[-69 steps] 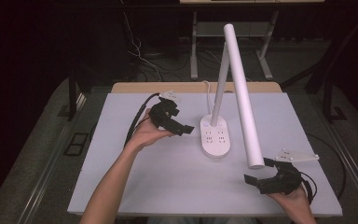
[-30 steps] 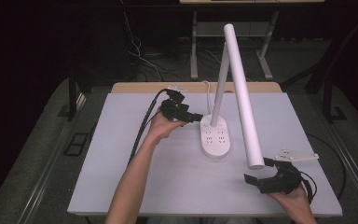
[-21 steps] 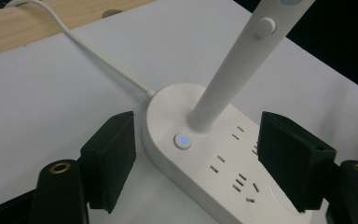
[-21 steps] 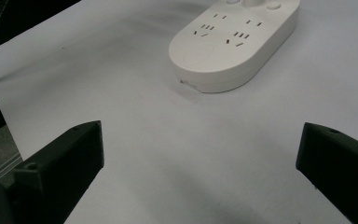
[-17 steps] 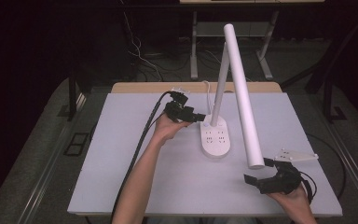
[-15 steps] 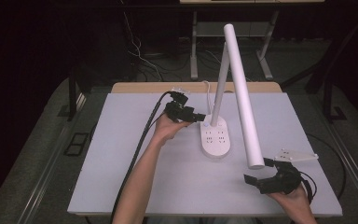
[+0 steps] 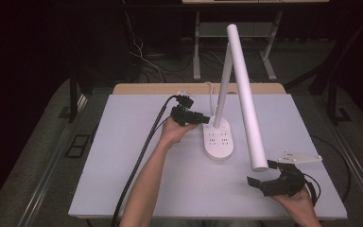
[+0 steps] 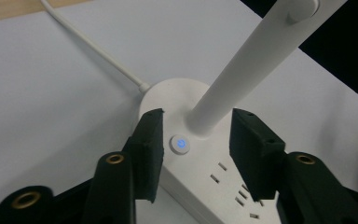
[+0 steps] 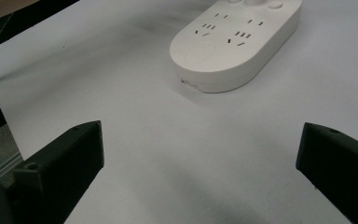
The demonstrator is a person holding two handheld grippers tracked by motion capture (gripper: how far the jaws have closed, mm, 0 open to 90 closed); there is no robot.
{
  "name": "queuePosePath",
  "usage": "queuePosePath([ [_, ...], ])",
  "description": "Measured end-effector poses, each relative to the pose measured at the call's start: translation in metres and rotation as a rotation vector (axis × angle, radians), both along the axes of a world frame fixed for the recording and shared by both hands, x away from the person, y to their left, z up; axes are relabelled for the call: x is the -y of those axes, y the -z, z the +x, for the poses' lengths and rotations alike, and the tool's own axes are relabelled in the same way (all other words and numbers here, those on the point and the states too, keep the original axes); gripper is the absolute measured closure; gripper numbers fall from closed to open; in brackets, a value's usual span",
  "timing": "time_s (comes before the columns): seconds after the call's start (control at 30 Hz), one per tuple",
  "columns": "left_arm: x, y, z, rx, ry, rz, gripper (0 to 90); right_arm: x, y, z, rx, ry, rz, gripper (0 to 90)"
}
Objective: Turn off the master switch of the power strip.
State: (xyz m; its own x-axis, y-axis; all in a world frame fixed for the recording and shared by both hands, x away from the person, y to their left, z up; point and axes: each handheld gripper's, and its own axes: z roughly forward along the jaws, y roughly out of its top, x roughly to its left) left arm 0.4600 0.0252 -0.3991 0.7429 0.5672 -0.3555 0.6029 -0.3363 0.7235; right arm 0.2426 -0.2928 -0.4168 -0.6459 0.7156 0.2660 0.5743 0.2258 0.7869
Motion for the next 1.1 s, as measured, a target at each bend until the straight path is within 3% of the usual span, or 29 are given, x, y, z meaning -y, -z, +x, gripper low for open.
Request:
queuePosePath([
  [0.1, 0.003, 0.003, 0.000, -0.015, -0.006, 0.001, 62.1, 0.000, 0.000, 0.000, 0.000, 0.006, 0.003, 0.1],
  [0.57, 0.012, 0.015, 0.000, 0.001, 0.010, 0.029, 88.5, 0.001, 0.000, -0.001, -0.003, 0.004, 0.003, 0.1],
  [0.87, 0.017, 0.022, 0.001, 0.006, -0.005, 0.051, 90.0, 0.001, 0.000, -0.001, -0.003, 0.005, 0.004, 0.1],
  [0.97, 0.019, 0.024, 0.001, -0.004, -0.030, 0.030, 90.0, 0.001, -0.001, -0.001, -0.003, 0.005, 0.005, 0.1],
  [1.0, 0.022, 0.025, 0.000, -0.011, -0.056, 0.004, 90.0, 0.001, -0.001, -0.001, -0.003, 0.004, 0.005, 0.1],
  [1.1, 0.022, 0.027, 0.002, -0.009, -0.042, 0.023, 90.0, 0.001, 0.000, -0.001, -0.003, 0.005, 0.006, 0.1],
])
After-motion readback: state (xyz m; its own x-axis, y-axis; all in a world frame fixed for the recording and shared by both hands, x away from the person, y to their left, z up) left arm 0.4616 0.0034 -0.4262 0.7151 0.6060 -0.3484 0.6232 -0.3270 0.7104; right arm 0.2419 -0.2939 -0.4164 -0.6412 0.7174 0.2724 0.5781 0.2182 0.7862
